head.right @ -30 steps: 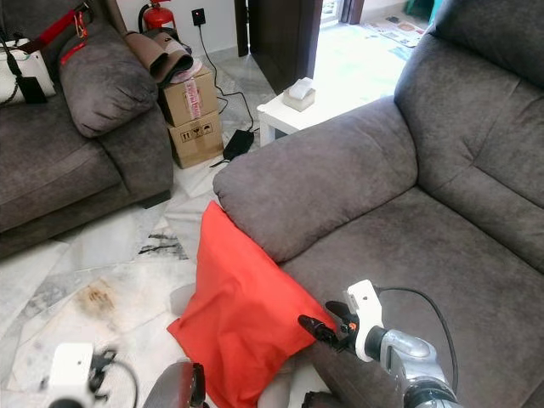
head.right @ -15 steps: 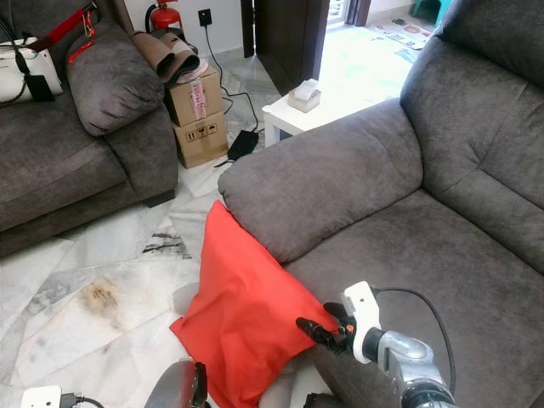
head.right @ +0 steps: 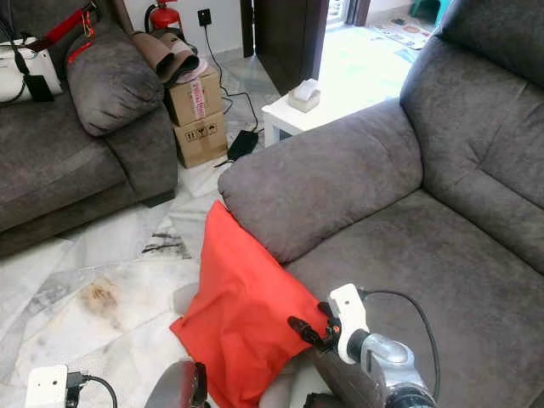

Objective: Move the pillow to the sofa from floor

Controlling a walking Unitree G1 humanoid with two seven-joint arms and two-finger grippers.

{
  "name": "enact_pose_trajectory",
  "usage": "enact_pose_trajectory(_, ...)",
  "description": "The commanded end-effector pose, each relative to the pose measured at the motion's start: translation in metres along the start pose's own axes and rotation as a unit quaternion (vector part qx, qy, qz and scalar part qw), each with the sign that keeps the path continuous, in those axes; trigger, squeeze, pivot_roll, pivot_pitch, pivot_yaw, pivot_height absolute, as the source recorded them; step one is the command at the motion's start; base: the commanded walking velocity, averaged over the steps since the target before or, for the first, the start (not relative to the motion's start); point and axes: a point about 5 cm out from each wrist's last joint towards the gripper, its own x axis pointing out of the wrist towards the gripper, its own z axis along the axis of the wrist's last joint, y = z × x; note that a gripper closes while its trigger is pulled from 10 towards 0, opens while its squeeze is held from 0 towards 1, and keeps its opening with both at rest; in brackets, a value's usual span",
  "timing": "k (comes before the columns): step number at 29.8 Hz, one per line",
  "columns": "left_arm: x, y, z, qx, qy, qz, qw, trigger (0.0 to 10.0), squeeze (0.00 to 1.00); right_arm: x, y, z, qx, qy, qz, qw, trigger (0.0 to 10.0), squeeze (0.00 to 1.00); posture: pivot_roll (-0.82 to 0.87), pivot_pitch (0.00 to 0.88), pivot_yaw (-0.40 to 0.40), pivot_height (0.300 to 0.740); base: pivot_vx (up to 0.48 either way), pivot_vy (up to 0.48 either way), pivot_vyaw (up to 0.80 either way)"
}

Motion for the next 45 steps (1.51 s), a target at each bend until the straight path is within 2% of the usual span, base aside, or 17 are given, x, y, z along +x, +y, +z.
enact_pose_trajectory(1, -0.001, 0.006, -0.001, -0.004, 0.002, 0.005, 1.000, 10.0, 0.00, 0.001, 0.003, -0.004, -0.001, 0.003, -0.003, 1.000, 10.0, 0.00, 0.12, 0.197, 0.028, 0.623, 0.000, 0.000, 0.00)
enact_pose_trajectory(11, -0.001, 0.003, 0.010, -0.007, -0.021, -0.002, 1.000, 10.0, 0.00, 0.008, 0.011, -0.010, -0.004, 0.007, -0.022, 1.000, 10.0, 0.00, 0.13, 0.205, 0.030, 0.623, 0.000, 0.000, 0.00)
enact_pose_trajectory(25, -0.005, 0.006, 0.008, -0.011, -0.019, 0.003, 1.000, 10.0, 0.00, 0.010, 0.015, -0.021, -0.019, 0.032, -0.040, 0.998, 10.0, 0.00, 0.14, 0.210, 0.018, 0.623, 0.000, 0.000, 0.00)
enact_pose_trajectory(32, -0.006, 0.003, 0.010, -0.012, -0.024, 0.002, 1.000, 10.0, 0.00, 0.010, 0.010, -0.015, -0.030, 0.018, -0.098, 0.995, 10.0, 0.00, 0.14, 0.212, 0.018, 0.623, 0.000, 0.000, 0.00)
enact_pose_trajectory(36, -0.006, 0.007, 0.015, 0.001, -0.036, 0.003, 0.999, 10.0, 0.00, 0.010, 0.005, -0.013, -0.063, 0.020, -0.150, 0.986, 10.0, 0.00, 0.16, 0.216, 0.017, 0.623, 0.000, 0.000, 0.00)
enact_pose_trajectory(39, -0.006, 0.009, 0.017, 0.004, -0.040, 0.005, 0.999, 10.0, 0.00, 0.012, 0.007, -0.014, -0.060, 0.019, -0.152, 0.986, 10.0, 0.00, 0.17, 0.220, 0.018, 0.623, 0.000, 0.000, 0.00)
enact_pose_trajectory(45, -0.008, 0.013, 0.020, 0.006, -0.044, 0.004, 0.999, 10.0, 0.00, 0.022, 0.024, -0.019, -0.052, 0.030, -0.113, 0.992, 10.0, 0.00, 0.18, 0.230, 0.025, 0.623, 0.000, 0.000, 0.00)
